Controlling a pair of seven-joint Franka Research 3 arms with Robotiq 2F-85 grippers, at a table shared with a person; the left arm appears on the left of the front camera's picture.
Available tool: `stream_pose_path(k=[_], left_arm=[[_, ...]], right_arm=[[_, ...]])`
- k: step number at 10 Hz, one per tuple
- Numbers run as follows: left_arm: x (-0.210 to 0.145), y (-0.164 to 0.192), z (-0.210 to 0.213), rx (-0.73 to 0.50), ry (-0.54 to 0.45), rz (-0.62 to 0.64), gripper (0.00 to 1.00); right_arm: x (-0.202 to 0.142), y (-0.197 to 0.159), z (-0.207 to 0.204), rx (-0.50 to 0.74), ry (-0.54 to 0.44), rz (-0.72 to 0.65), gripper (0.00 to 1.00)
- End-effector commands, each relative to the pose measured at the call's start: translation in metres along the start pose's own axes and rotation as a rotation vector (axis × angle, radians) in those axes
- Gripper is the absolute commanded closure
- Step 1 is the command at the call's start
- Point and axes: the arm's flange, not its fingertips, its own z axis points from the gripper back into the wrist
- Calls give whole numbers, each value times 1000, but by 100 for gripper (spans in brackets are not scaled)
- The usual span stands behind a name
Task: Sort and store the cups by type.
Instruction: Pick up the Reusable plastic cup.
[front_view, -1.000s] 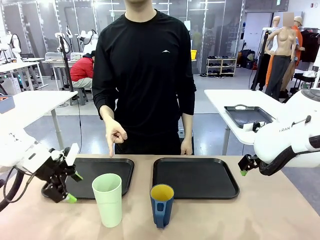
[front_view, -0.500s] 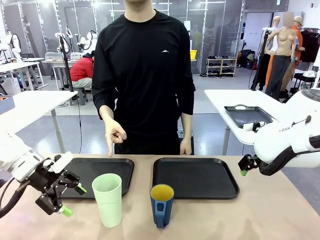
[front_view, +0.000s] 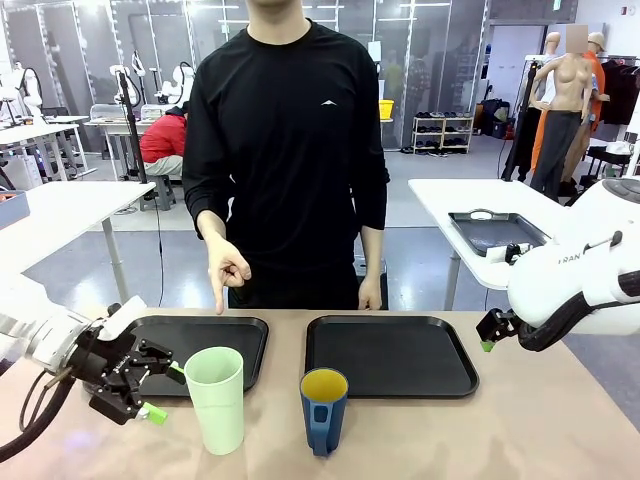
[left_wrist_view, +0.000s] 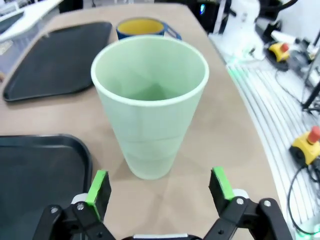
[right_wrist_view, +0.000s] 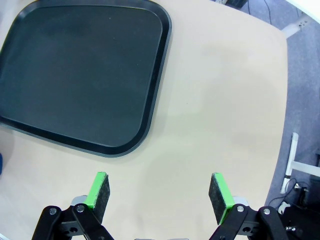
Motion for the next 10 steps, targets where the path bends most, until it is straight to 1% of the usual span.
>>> stream_pose_path(k=[1,5,6,8,10], left_arm=[[1,-1,4,2,30,-6,0],[1,-1,4,2,30,-6,0],[-2,0,2,1,7,0,0],[-20,4,-5,-11,-80,25,0],[-28,2,-4,1,-121,31,0]], right_arm=[[0,-2,-1,4,1,-4,0],[0,-2,-1,4,1,-4,0],[0,-2,-1,4,1,-4,0],[0,-2,-1,4,1,-4,0],[0,-2,-1,4,1,-4,0]])
